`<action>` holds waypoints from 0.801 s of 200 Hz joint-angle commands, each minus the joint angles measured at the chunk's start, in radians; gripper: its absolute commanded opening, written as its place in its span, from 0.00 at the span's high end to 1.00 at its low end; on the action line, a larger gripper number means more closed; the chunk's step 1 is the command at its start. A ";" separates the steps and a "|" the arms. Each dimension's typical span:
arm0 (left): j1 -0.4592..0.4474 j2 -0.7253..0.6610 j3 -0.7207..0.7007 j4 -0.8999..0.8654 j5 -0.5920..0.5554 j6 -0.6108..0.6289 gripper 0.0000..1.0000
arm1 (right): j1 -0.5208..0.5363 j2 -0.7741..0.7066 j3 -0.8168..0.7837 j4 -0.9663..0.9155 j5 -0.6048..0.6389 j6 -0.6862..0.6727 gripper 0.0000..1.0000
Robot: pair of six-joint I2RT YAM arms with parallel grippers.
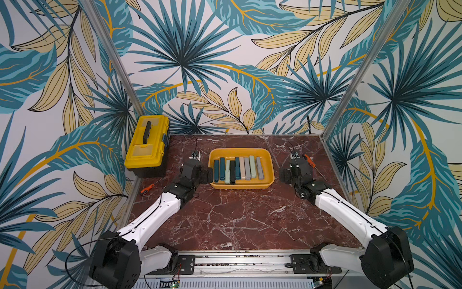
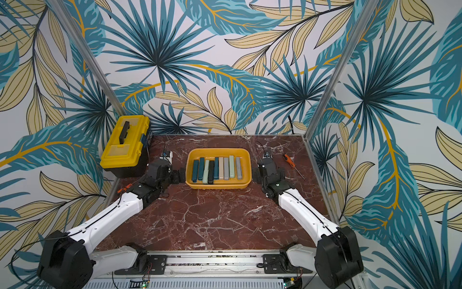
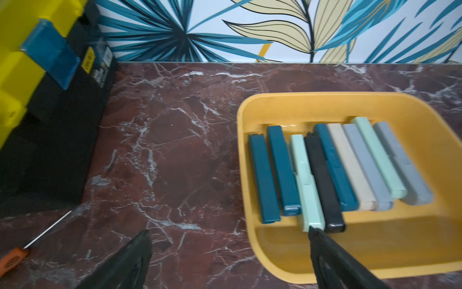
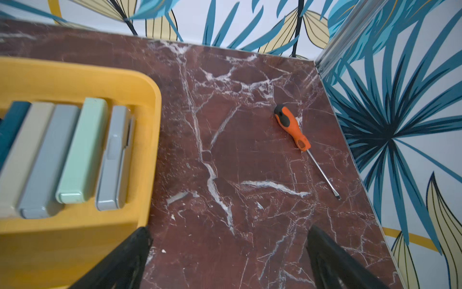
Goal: Put the pruning pliers into the storage box
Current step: Reset both arms
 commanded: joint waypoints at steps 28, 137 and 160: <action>0.187 -0.005 -0.268 0.503 0.043 0.186 0.00 | -0.172 -0.080 -0.236 0.488 -0.034 -0.041 0.01; 0.367 0.385 -0.368 1.119 0.261 0.248 0.00 | -0.360 0.188 -0.359 0.881 -0.357 0.002 0.00; 0.367 0.359 -0.389 1.106 0.268 0.246 0.00 | -0.358 0.282 -0.465 1.192 -0.406 -0.032 0.01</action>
